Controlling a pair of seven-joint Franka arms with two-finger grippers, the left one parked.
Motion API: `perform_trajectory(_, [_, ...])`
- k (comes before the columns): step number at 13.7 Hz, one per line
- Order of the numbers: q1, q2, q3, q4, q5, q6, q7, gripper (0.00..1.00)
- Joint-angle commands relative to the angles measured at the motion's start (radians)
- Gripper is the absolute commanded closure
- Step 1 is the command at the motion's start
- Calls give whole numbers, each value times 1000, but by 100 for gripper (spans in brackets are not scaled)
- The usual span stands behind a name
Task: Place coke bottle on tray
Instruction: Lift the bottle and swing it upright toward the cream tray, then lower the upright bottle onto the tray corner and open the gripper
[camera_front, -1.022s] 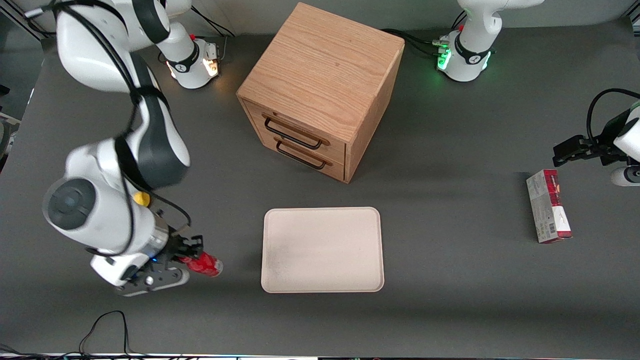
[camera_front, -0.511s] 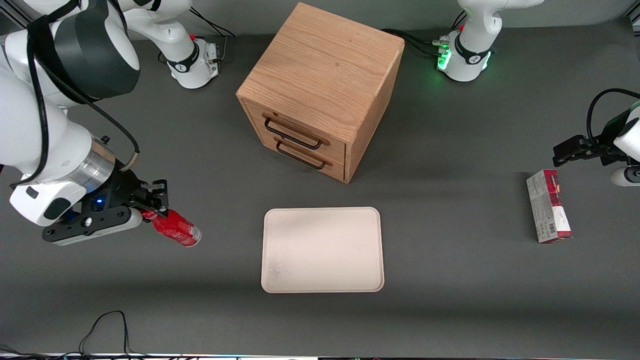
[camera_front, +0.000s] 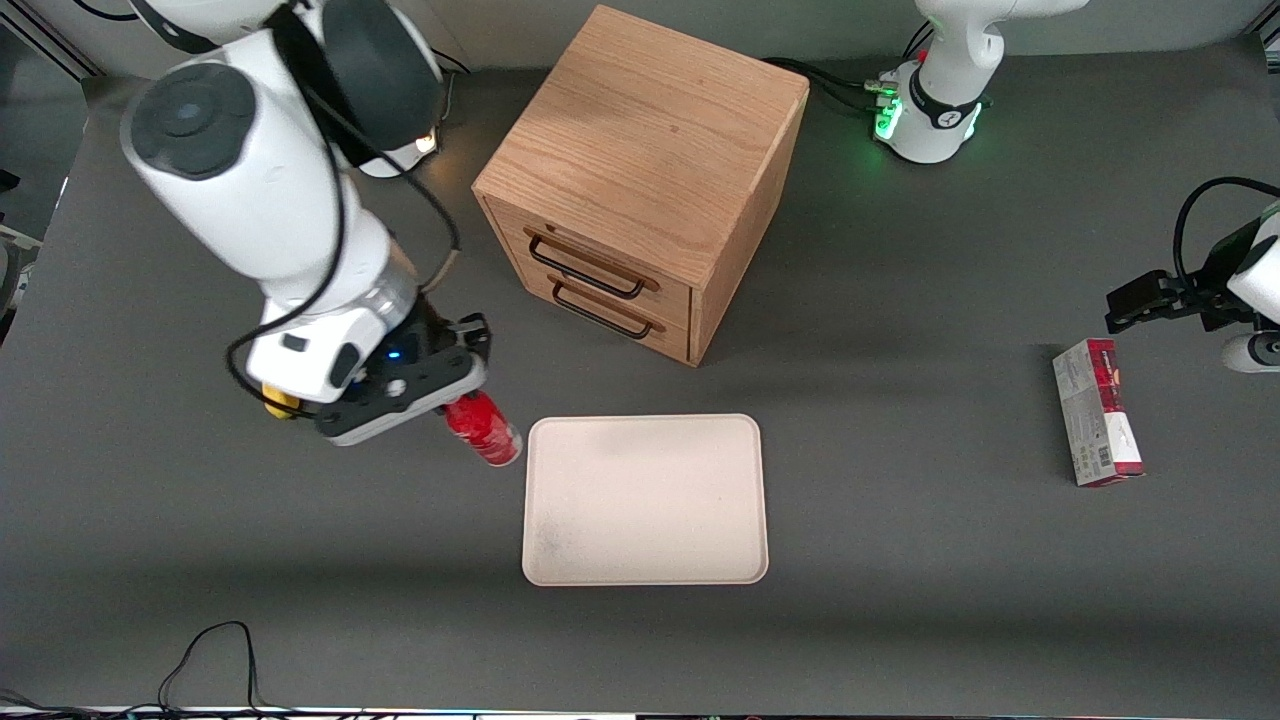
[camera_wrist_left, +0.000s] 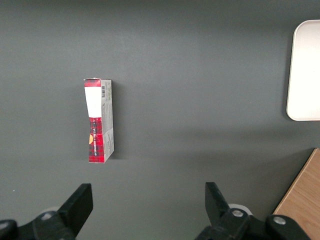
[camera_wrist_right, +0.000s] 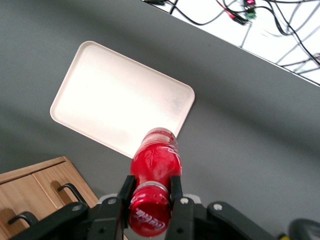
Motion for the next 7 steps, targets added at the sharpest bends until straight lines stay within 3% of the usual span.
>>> perform_trajectory(1, [-1, 34, -2, 14, -15, 40, -3, 84])
perform_trajectory(7, [-9, 230, -11, 13, -24, 206, -5, 84])
